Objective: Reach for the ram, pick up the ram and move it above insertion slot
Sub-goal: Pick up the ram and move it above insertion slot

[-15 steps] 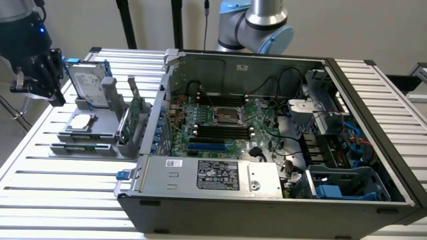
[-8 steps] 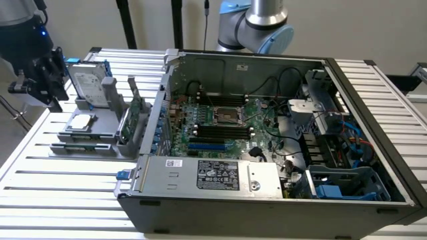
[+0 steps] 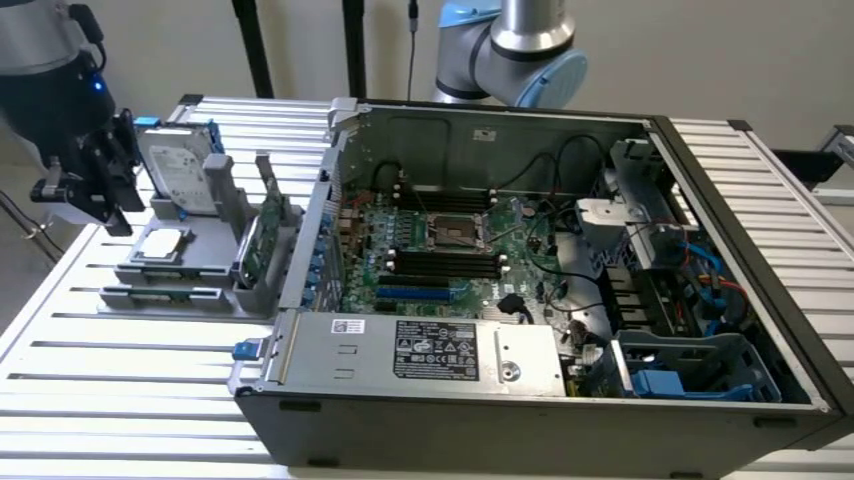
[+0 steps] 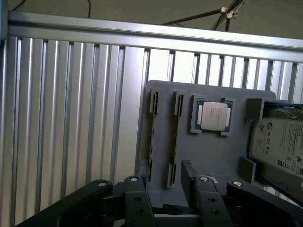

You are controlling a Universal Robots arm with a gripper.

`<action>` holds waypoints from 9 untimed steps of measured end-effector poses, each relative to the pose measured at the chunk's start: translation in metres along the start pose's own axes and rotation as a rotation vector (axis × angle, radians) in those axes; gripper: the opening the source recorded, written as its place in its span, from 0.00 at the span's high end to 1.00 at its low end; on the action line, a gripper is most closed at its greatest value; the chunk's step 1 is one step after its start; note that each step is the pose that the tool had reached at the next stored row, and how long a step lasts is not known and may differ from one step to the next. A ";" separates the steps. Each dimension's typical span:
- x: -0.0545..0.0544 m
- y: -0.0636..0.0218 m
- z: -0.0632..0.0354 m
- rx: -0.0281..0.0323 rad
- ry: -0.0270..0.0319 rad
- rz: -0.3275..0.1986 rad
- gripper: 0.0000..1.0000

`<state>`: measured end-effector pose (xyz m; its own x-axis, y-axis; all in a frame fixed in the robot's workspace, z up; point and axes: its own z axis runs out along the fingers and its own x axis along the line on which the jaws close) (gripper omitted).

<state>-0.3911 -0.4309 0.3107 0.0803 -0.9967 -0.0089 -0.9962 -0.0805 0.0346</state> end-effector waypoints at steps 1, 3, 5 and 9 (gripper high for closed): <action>0.000 -0.0001 0.0018 0.0000 0.0000 0.000 0.58; 0.000 -0.0004 0.0054 0.0000 0.0000 0.000 0.58; 0.000 -0.0010 0.0090 -0.0001 0.0000 0.000 0.58; 0.000 -0.0027 0.0163 0.0000 0.0000 0.000 0.58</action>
<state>-0.3890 -0.4308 0.2943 0.0802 -0.9967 -0.0089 -0.9962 -0.0805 0.0345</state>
